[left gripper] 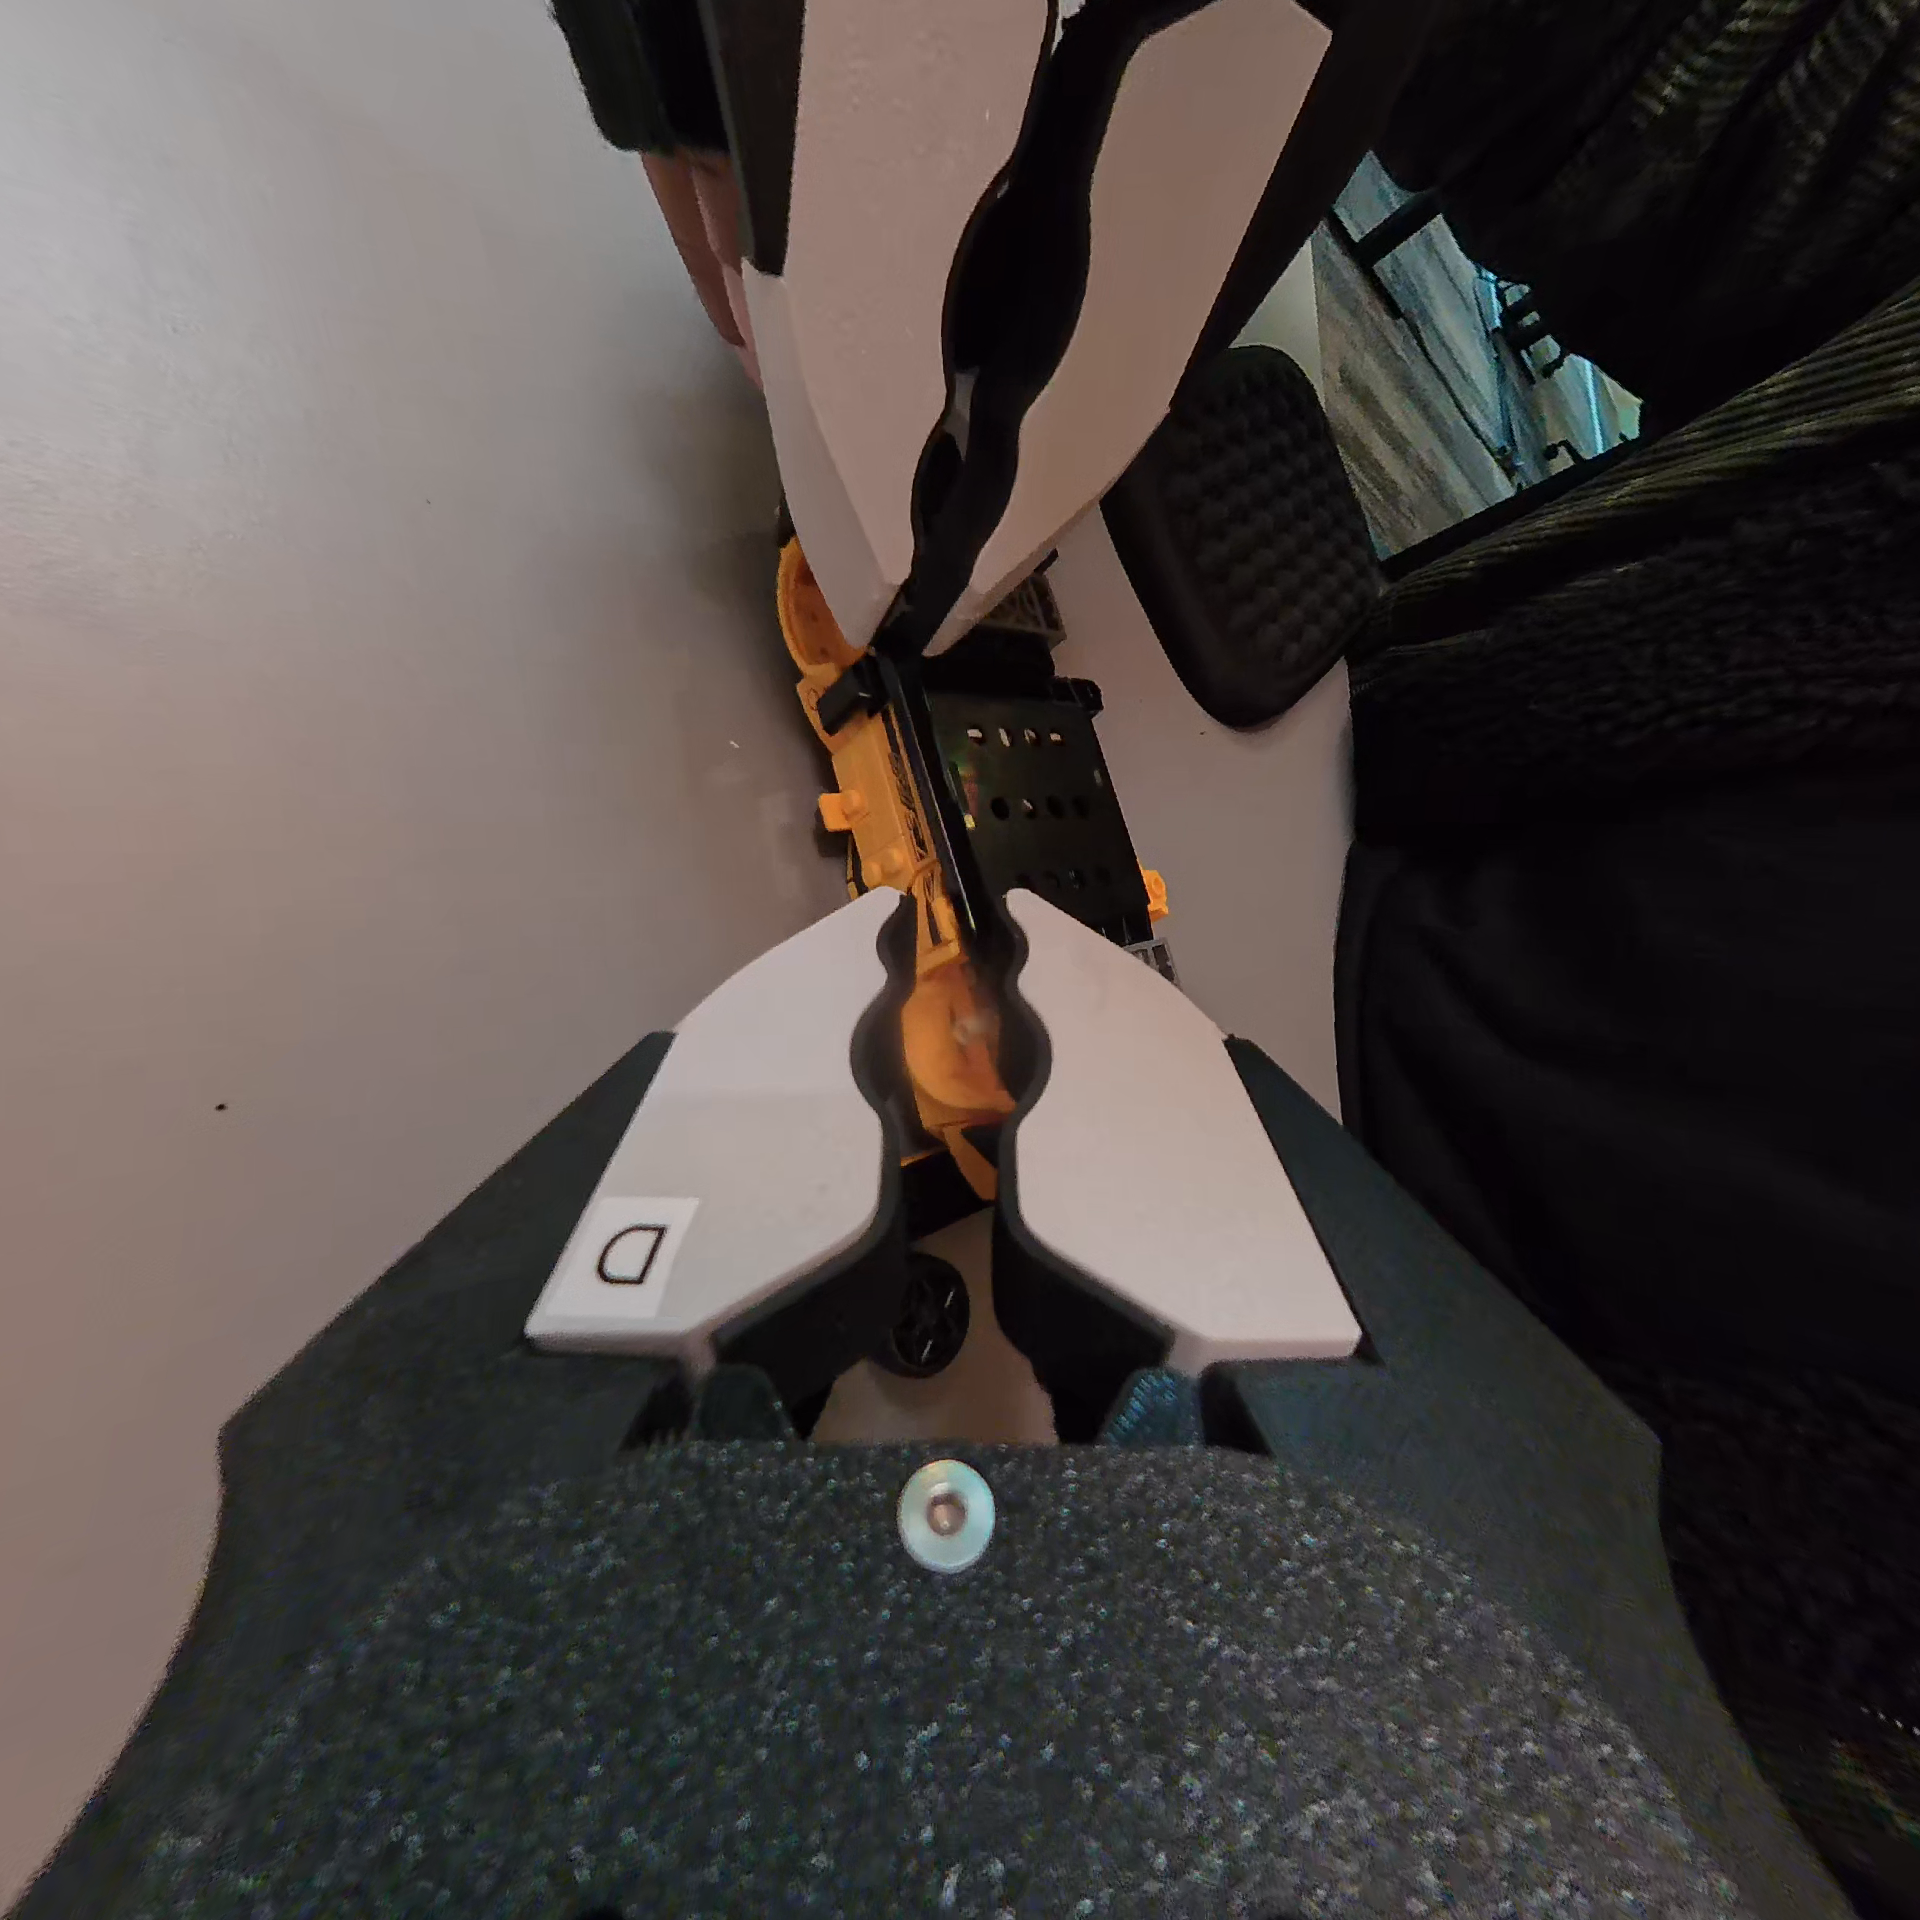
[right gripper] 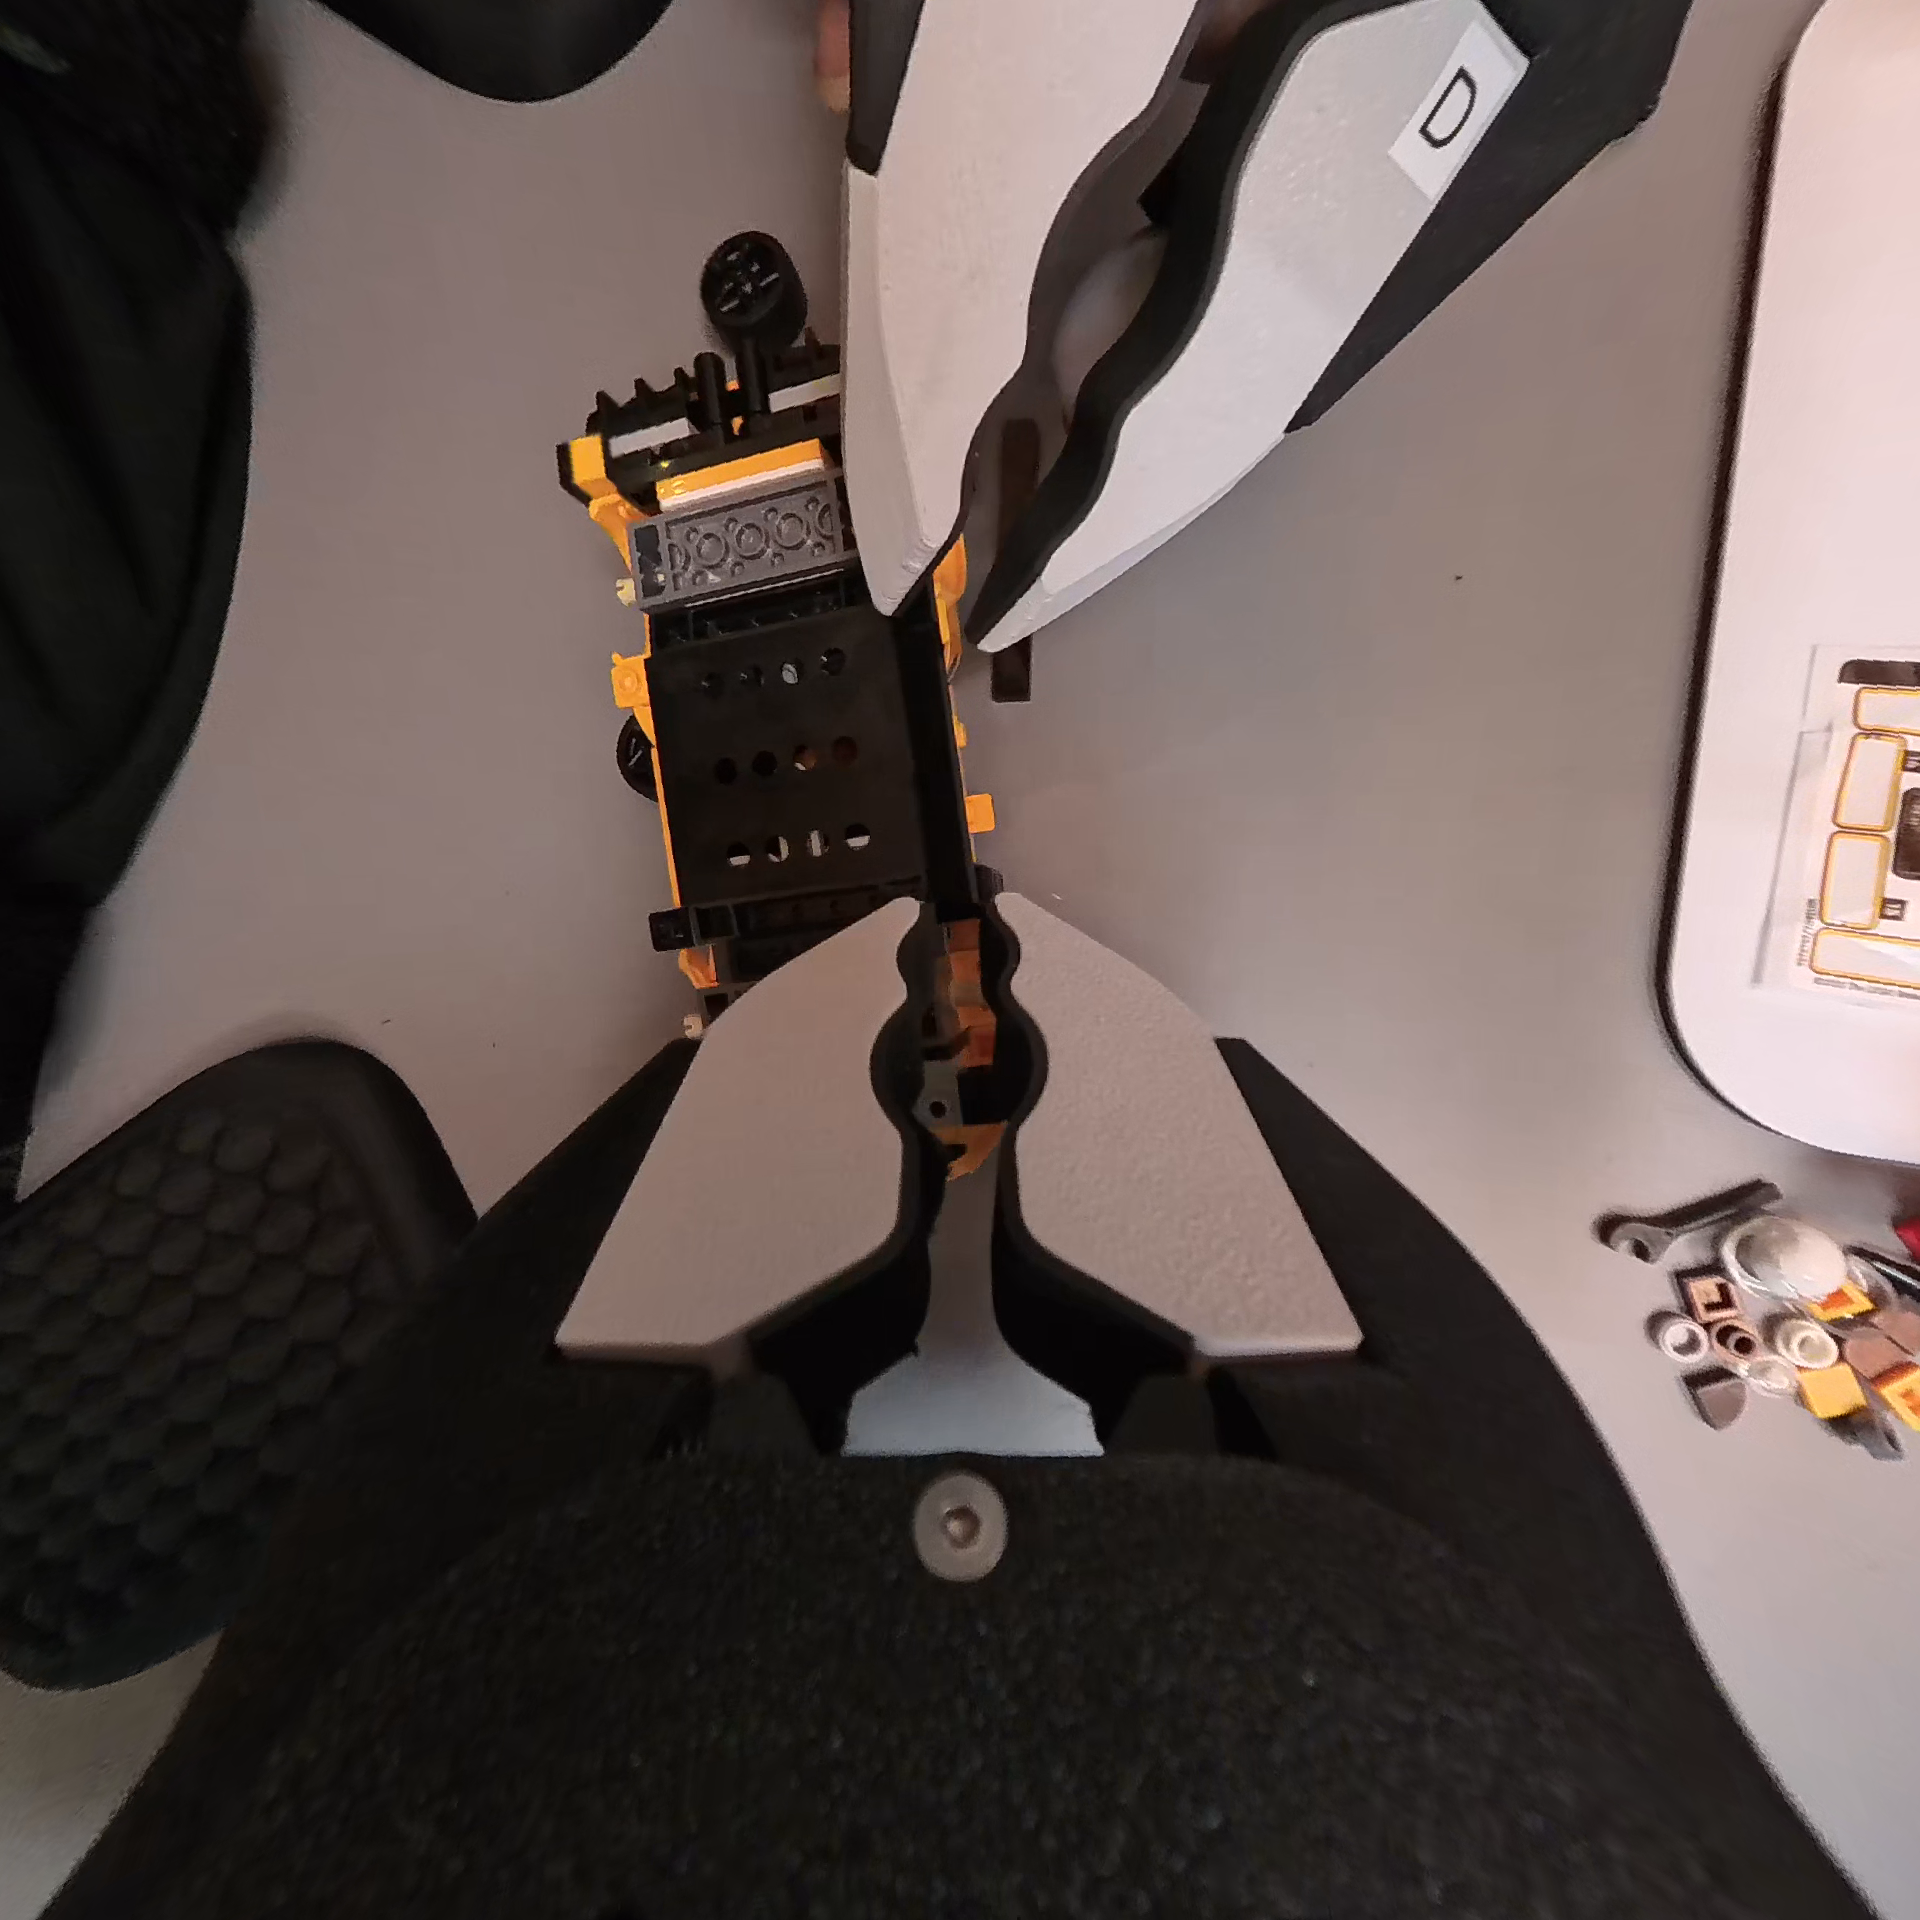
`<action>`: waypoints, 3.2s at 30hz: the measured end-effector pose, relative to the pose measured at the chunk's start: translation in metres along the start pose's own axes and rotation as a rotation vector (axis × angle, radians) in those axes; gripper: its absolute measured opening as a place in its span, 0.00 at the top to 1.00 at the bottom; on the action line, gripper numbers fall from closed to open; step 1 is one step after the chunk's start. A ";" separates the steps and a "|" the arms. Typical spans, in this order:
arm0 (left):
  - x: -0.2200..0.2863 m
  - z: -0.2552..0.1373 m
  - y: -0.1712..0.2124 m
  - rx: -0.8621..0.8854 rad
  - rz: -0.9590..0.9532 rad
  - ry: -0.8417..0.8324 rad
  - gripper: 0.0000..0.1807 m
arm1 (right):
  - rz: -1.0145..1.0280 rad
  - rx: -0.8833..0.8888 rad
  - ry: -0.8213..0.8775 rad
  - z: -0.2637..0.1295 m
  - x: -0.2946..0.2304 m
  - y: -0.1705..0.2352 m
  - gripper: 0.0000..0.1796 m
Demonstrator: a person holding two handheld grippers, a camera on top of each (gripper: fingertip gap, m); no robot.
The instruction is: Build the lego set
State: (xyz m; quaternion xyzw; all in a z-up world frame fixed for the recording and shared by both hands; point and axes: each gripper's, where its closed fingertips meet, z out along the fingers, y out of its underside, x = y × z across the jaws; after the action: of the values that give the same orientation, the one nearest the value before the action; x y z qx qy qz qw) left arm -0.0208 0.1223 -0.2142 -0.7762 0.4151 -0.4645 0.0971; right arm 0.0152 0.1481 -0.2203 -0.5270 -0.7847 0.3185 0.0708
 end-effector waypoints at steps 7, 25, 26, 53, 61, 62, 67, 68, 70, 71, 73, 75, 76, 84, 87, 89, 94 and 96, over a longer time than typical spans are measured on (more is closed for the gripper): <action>0.000 0.000 0.001 -0.001 -0.009 0.006 0.93 | 0.000 0.002 -0.007 0.000 0.000 0.000 0.96; 0.002 0.000 0.001 -0.007 -0.012 0.022 0.93 | 0.057 0.050 -0.047 -0.005 0.001 0.003 0.95; 0.003 0.000 0.001 -0.008 -0.012 0.023 0.93 | 0.057 0.050 -0.049 -0.005 0.001 0.003 0.95; 0.025 0.004 0.059 0.045 0.239 -0.638 0.46 | 0.082 0.057 -0.128 -0.007 0.004 0.001 0.91; 0.012 0.015 0.042 0.165 0.281 -0.689 0.51 | 0.106 0.040 -0.187 -0.004 -0.003 0.003 0.90; 0.011 0.014 0.042 0.166 0.290 -0.684 0.52 | 0.115 0.045 -0.199 -0.005 -0.003 0.003 0.90; 0.010 0.013 0.043 0.128 0.367 -0.651 0.54 | 0.155 0.074 -0.252 -0.008 -0.004 0.004 0.90; 0.010 0.012 0.042 0.125 0.391 -0.650 0.54 | 0.164 0.076 -0.268 -0.008 -0.005 0.005 0.90; 0.010 0.011 0.041 0.123 0.435 -0.646 0.54 | 0.177 0.066 -0.293 -0.006 -0.007 0.007 0.91; 0.010 0.011 0.041 0.123 0.452 -0.643 0.54 | 0.182 0.058 -0.299 -0.005 -0.007 0.009 0.91; 0.010 0.010 0.040 0.127 0.473 -0.640 0.54 | 0.192 0.061 -0.321 -0.004 -0.010 0.008 0.91; 0.011 0.010 0.038 0.136 0.505 -0.649 0.54 | 0.200 0.068 -0.329 -0.003 -0.011 0.007 0.93; 0.011 0.010 0.038 0.133 0.522 -0.657 0.54 | 0.201 0.072 -0.338 -0.004 -0.012 0.007 0.94; 0.014 0.009 0.037 0.136 0.636 -0.709 0.54 | 0.219 0.095 -0.364 -0.008 -0.014 0.007 0.94; 0.015 0.009 0.036 0.136 0.641 -0.714 0.54 | 0.222 0.101 -0.375 -0.007 -0.016 0.006 0.95; 0.015 0.009 0.036 0.137 0.639 -0.713 0.54 | 0.219 0.107 -0.380 -0.006 -0.018 0.005 0.95; 0.014 0.009 0.037 0.144 0.626 -0.700 0.54 | 0.181 0.121 -0.309 -0.013 -0.016 0.004 0.93; 0.014 0.009 0.037 0.143 0.630 -0.700 0.54 | 0.148 0.112 -0.270 -0.015 -0.016 0.003 0.93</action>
State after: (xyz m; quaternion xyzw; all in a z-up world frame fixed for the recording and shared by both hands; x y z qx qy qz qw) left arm -0.0312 0.0861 -0.2299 -0.7138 0.5395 -0.1507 0.4204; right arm 0.0317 0.1411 -0.2063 -0.5311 -0.7271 0.4339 -0.0297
